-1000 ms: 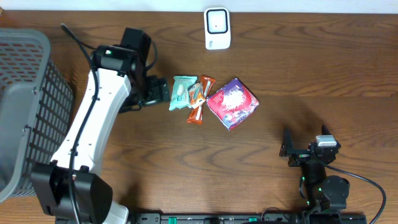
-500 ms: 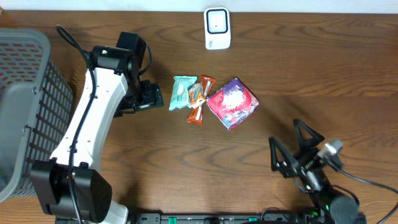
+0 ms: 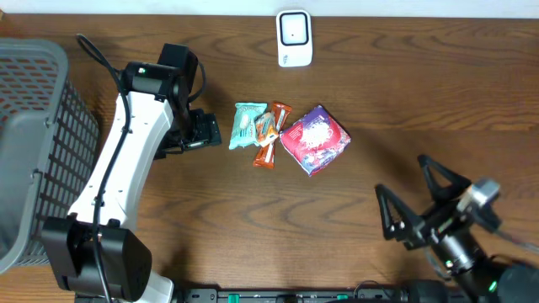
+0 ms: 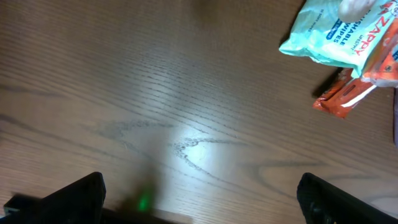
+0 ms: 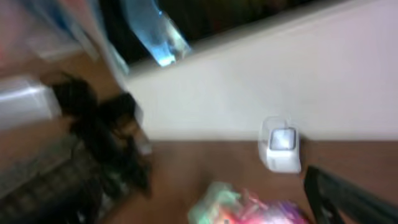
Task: Scan the item barcode
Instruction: 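Reach the right gripper to the purple-red box and grasp it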
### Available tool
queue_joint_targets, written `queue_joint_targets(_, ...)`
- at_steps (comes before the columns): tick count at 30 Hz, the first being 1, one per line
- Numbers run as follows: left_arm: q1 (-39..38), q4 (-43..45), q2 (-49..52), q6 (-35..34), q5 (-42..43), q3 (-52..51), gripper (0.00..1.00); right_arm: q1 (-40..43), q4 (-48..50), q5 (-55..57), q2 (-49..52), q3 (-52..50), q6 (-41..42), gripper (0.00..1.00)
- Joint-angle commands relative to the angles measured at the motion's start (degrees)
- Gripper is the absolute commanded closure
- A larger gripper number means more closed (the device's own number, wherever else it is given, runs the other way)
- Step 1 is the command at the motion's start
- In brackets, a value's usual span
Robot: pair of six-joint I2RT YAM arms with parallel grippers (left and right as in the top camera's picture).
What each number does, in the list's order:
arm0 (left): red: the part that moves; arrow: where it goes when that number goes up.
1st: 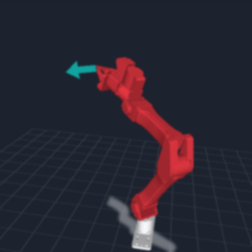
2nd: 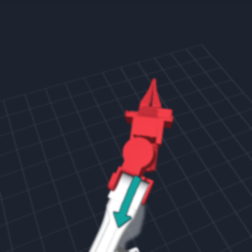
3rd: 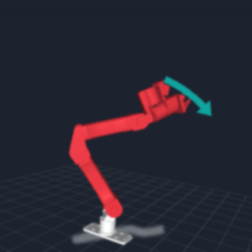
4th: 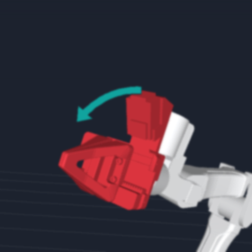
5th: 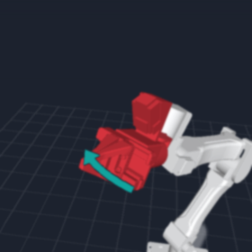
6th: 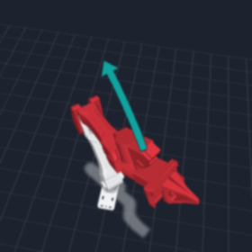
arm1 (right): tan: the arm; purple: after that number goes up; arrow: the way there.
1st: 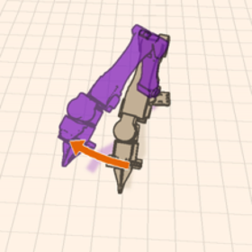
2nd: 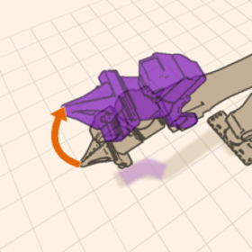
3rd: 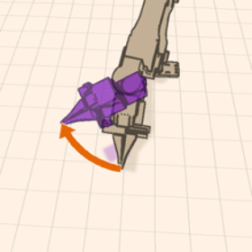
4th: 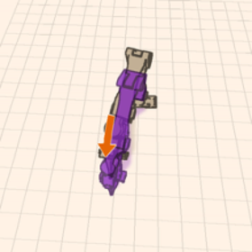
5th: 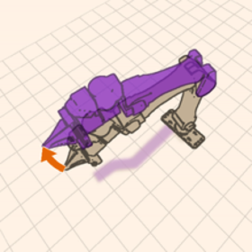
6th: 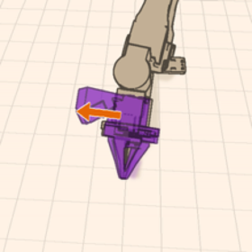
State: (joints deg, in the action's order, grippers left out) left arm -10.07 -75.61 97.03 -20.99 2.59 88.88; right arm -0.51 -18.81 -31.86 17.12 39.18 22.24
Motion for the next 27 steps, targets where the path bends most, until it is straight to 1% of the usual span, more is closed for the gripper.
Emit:
queue_joint_targets(1, 0.13, -0.22, 0.37, -0.11, -0.92, -0.26, 0.02, -0.28, -16.09, 5.64, 14.05, 16.06, -16.96, 0.01)
queue_joint_targets(4, 0.13, -0.22, 0.37, -0.11, -0.92, -0.26, 0.02, -0.28, -30.53, 6.84, 27.52, 27.67, -19.12, 0.01)
queue_joint_targets(5, 0.13, -0.22, 0.37, -0.09, -0.92, -0.26, 0.02, -0.31, -33.86, 5.9, 31.19, 30.4, -19.15, 0.01)
queue_joint_targets(7, 0.13, -0.22, 0.37, -0.09, -0.92, -0.26, 0.02, -0.31, -39.74, 0.31, 39.5, 35.89, -19.12, 0.01)
queue_joint_targets(8, 0.13, -0.22, 0.37, -0.09, -0.92, -0.26, 0.02, -0.31, -40.92, -2.49, 42.25, 37.48, -19.02, 0.01)
queue_joint_targets(12, 0.13, -0.22, 0.37, -0.09, -0.92, -0.26, 0.02, -0.31, -41.86, -14.12, 52.74, 40.22, -18.88, 0.01)
queue_joint_targets(14, 0.13, -0.22, 0.37, -0.09, -0.92, -0.26, 0.02, -0.35, -40.48, -15.93, 57.68, 40.22, -16.87, 0.01)
queue_joint_targets(19, 0.13, -0.22, 0.37, -0.11, -0.92, -0.26, 0.02, -1.49, -39.43, -16.0, 67.36, 40.22, -11.41, 0.01)
queue_joint_targets(20, 0.13, -0.22, 0.37, -0.09, -0.92, -0.26, 0.02, -1.84, -39.08, -15.61, 69.02, 40.19, -10.47, 0.01)
queue_joint_targets(23, 0.13, -0.22, 0.37, -0.09, -0.92, -0.26, 0.02, -2.89, -37.92, -11.39, 73.99, 40.22, -2.56, 0.01)
queue_joint_targets(27, 0.13, -0.22, 0.37, -0.09, -0.92, -0.26, 0.02, -3.82, -37.57, -1.14, 79.32, 40.19, 8.07, 0.15)
